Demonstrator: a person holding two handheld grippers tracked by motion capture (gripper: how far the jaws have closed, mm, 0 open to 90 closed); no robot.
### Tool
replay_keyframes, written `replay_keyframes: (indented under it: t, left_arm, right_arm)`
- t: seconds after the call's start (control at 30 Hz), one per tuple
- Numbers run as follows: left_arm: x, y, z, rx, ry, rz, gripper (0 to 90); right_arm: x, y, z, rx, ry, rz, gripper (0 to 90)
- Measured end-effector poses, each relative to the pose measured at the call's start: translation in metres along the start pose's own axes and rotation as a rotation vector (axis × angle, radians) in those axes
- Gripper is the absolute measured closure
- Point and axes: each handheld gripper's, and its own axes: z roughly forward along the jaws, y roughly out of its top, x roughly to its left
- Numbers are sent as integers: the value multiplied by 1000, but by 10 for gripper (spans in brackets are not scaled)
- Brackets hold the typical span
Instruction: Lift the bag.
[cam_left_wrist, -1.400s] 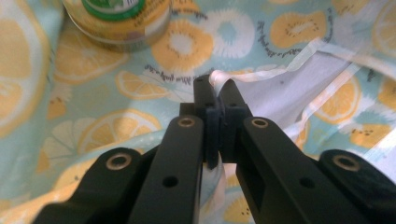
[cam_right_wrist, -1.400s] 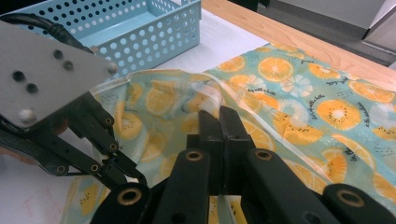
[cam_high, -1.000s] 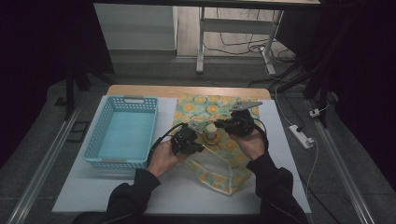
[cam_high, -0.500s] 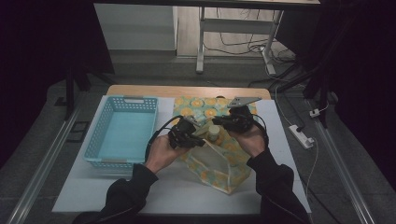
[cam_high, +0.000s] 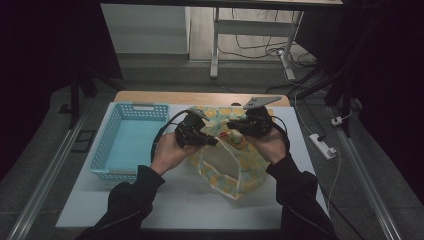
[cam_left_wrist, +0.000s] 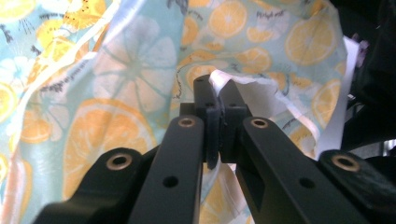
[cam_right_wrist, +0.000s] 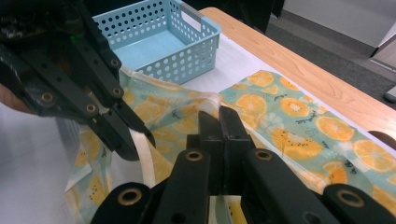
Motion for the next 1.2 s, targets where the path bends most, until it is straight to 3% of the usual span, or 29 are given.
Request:
replay_keyframes:
  t: [0.77,1.2]
  left_arm:
    - [4,39,-49,-81,24,22,894]
    - [12,62,-87,-170,16,4,895]
  right_arm:
    - [2,32,-22,-36,-17,-35,900]
    - [4,58,-39,-86,-12,-50,900]
